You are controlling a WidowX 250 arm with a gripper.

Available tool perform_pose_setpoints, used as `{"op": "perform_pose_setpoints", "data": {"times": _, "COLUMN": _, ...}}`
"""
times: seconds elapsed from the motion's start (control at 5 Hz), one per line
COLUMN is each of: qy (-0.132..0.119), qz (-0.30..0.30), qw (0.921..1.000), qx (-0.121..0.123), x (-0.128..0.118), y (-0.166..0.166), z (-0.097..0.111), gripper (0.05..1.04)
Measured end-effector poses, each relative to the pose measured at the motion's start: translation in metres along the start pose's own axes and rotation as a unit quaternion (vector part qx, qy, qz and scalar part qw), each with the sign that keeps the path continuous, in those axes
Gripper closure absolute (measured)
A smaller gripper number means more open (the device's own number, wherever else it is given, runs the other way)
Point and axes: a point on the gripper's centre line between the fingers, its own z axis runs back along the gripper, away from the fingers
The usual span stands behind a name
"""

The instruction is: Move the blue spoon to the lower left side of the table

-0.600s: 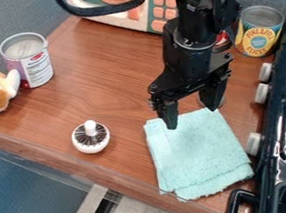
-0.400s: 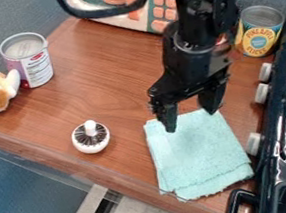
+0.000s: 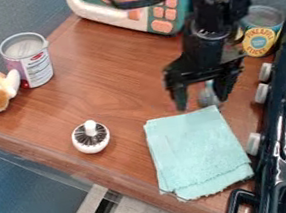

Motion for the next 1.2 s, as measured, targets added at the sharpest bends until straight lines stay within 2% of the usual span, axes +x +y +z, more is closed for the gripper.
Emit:
{"op": "perform_pose_setpoints", "data": {"times": 0.2, "qy": -0.009, "qz": -0.028, "qw": 0.9992, "qx": -0.027, "x": 0.022, "y": -0.015, "z": 0.005, "gripper": 0.083}}
{"op": "perform_pose_setpoints", "data": {"times": 0.6, "qy": -0.001, "qz": -0.074, "qw": 0.9968, "qx": -0.032, "x": 0.056, "y": -0.039, "z": -0.022, "gripper": 0.083}}
{"op": "perform_pose_setpoints", "data": {"times": 0.8, "qy": 0.0, "qz": -0.088, "qw": 0.9957, "qx": -0.029, "x": 0.06, "y": -0.047, "z": -0.033, "gripper": 0.121}}
{"op": "perform_pose_setpoints", "data": {"times": 1.2, "qy": -0.017, "qz": -0.093, "qw": 0.9952, "qx": -0.026, "x": 0.057, "y": -0.053, "z": -0.04, "gripper": 0.7}}
